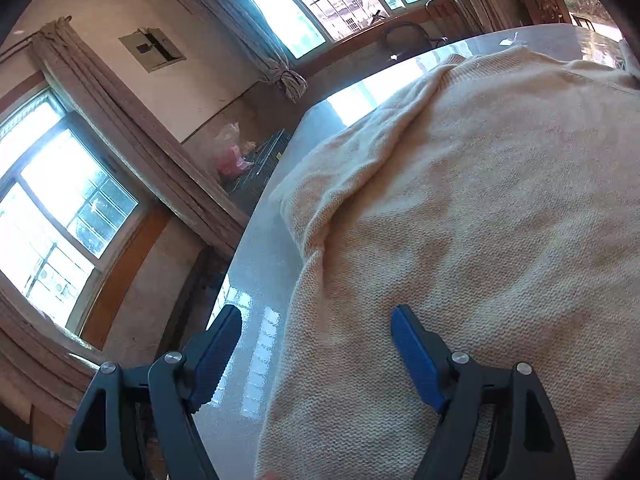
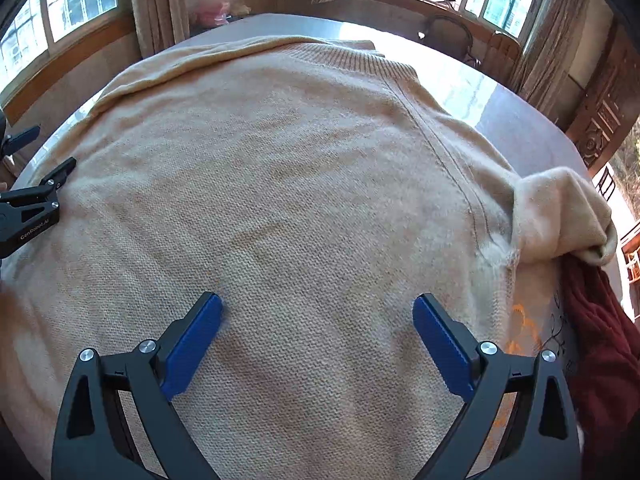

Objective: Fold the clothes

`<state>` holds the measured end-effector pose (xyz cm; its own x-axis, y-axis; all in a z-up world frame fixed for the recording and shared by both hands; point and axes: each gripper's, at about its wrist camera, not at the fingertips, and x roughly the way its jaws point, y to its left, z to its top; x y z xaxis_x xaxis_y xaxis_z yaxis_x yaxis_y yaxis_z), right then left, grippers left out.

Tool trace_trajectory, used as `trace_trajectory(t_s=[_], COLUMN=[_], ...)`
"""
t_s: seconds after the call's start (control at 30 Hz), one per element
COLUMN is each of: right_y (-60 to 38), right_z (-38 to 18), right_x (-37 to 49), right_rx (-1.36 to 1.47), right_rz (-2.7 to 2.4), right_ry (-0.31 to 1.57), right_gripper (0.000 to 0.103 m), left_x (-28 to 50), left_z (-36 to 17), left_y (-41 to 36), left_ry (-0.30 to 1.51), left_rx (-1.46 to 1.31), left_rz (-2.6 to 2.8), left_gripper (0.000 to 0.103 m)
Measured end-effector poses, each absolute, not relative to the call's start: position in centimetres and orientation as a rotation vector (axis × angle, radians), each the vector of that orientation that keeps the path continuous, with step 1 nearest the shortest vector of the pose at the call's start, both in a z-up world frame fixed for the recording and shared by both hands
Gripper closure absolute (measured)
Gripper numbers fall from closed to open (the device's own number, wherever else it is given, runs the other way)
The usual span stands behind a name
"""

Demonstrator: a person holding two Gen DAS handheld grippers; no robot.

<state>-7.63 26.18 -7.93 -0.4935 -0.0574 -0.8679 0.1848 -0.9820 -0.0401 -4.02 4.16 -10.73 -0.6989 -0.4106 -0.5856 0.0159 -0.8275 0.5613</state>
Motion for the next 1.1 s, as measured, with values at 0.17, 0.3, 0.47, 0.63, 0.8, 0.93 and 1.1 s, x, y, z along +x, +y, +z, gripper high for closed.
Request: trace_trajectory(t_s=[0.17,0.3,0.47,0.63,0.8,0.93,1.1], right_y=[28.2,28.8,34.2,45.4,52.8,55.3,55.9], right_z=[-8.3,-8.1,-2.8,2.7,3.4,0.1,-4.1], right_x=[-4.7,-4.5,-7.5,-15.1,-22.1,-25.2,-28.1], right_rx=[1.455,1.497,1.421,1.536,1.803,2.013,2.211], right_rz=[-2.641,-2.579,-2.578,-2.772,-2.797,-2.685,-2.549], right_ry=[0.11,0.132,-0.06,-0.301,-0.295,-0.371,-0.346], right_gripper=[0.004,0.003,0.01,0.01,0.026,0.026,0.026], left_x=[-4.2,-4.5,-4.6,-5.2,-4.6,-4.7,-5.2], left_z=[-11.1,-11.1,-11.1,-10.6,-11.0,-10.7,-10.1], left_y=[4.0,4.0,4.7,3.7,4.9,4.8,4.7], left_ry=[-0.796,-0.778,-0.81,-0.801,-0.798,-0.796,-0.778], left_rx=[1.073,1.083,1.065,1.069,1.068,1.069,1.116], left_rz=[-2.578,-2.586,-2.569,-2.573,-2.572,-2.572,-2.61], left_gripper=[0.019,0.019,0.019,0.019,0.019,0.019,0.021])
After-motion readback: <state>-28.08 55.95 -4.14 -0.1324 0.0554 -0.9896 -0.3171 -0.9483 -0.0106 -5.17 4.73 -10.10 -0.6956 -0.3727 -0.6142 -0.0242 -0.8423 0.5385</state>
